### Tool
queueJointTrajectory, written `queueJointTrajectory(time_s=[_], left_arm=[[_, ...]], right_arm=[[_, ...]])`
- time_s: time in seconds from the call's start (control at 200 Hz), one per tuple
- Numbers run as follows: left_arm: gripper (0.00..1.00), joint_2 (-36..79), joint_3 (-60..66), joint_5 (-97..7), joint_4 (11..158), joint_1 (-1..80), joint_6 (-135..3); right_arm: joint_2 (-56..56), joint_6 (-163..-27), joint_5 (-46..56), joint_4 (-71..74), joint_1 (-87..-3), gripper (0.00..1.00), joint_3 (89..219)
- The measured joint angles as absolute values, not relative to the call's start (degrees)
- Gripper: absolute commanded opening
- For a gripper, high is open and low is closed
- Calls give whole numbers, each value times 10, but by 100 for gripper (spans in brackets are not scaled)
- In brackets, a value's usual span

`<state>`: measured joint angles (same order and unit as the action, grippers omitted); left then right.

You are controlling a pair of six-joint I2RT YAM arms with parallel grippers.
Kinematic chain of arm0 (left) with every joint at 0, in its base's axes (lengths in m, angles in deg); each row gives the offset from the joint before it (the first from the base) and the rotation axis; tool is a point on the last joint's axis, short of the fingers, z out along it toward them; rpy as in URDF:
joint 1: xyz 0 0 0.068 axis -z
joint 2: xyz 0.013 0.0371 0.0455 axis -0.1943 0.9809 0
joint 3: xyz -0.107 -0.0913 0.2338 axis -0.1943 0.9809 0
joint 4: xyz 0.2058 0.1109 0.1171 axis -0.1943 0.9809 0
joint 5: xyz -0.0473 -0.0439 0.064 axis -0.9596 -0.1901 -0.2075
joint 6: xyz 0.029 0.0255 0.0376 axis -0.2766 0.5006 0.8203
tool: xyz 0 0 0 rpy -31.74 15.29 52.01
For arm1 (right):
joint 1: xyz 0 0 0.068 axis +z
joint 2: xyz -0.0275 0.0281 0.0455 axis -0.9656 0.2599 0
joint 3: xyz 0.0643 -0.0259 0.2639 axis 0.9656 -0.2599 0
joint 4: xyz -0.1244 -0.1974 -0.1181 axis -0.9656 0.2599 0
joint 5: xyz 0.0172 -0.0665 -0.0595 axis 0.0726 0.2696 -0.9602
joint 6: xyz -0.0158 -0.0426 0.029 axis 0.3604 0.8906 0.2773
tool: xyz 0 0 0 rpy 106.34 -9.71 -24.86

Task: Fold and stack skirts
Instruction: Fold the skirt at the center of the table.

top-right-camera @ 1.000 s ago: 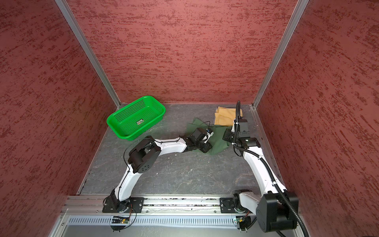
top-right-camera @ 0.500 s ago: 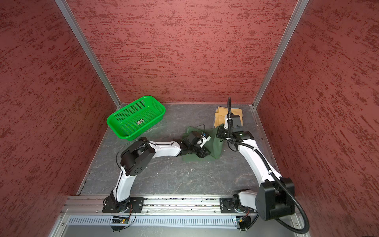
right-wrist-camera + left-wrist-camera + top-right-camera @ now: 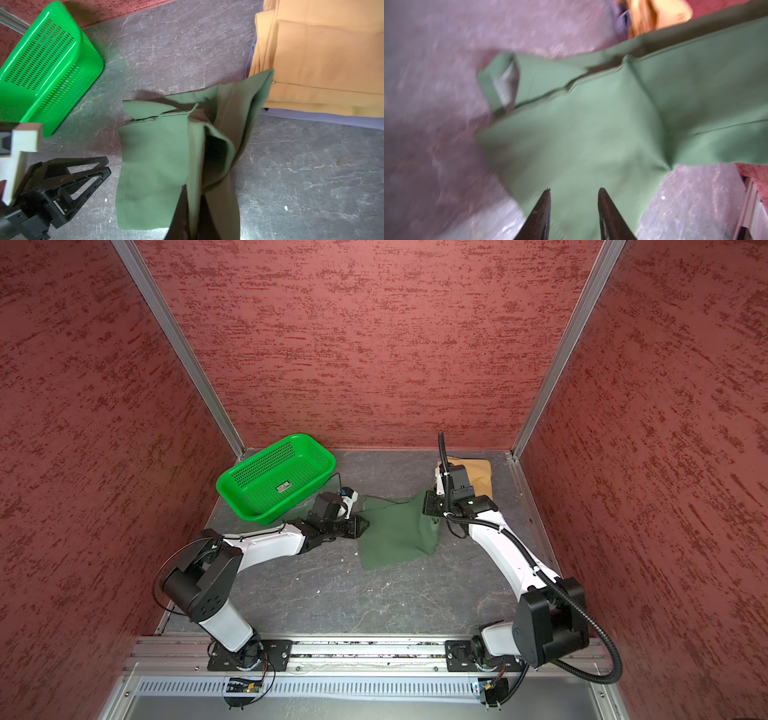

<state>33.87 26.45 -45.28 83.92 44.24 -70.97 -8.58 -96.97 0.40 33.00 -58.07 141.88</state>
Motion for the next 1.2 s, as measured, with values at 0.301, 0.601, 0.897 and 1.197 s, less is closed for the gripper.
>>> queueJointTrajectory(time_s=[0.301,0.601,0.897,1.197], left_arm=[[35,365,292,-431,842,443,-730],[34,410,275,-434,806,446,-736],[34,420,270,-434,790,446,-736],[34,419,276,-434,780,446,-736]], right_arm=[[-75,-963,-10,341,-547,0,1430],[-36,-964,-10,337,-473,0,1460],[64,-991,-4,304,-390,0,1479],[141,-1030,6,238,-364,5,1488]])
